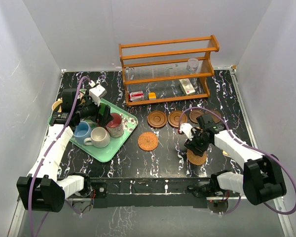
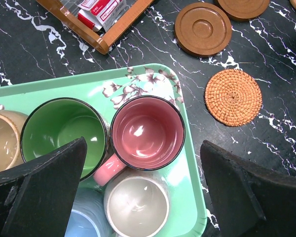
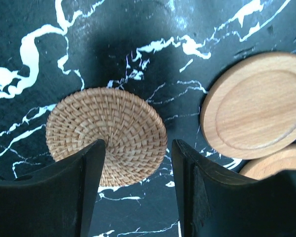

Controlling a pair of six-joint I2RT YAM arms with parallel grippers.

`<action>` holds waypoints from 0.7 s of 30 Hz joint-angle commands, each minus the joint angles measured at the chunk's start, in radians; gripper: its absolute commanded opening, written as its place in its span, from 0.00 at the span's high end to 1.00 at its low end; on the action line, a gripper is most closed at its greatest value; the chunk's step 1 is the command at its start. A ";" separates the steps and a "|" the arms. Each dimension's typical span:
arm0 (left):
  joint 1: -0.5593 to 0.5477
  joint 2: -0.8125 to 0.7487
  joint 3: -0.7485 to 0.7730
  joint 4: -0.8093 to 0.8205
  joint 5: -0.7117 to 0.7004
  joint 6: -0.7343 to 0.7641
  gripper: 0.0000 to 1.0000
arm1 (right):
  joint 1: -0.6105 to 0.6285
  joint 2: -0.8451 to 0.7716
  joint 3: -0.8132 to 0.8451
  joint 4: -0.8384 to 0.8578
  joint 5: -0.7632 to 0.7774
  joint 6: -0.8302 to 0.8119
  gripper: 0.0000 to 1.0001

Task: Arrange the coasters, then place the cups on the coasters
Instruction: Move the coaster to the center of the board.

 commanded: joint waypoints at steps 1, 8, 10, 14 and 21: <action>-0.003 0.001 0.043 -0.007 0.024 0.002 0.01 | 0.064 0.035 -0.007 0.123 0.047 0.048 0.46; 0.000 0.002 0.036 -0.011 0.015 0.013 0.01 | 0.174 0.119 0.004 0.220 0.083 0.115 0.48; 0.002 0.002 0.034 -0.013 0.018 0.014 0.01 | 0.198 0.153 0.028 0.242 0.078 0.135 0.49; 0.005 -0.003 0.033 -0.017 0.017 0.017 0.01 | 0.223 0.229 0.097 0.271 0.053 0.170 0.51; 0.008 -0.022 0.013 -0.016 0.013 0.030 0.01 | 0.226 0.337 0.200 0.322 0.033 0.210 0.53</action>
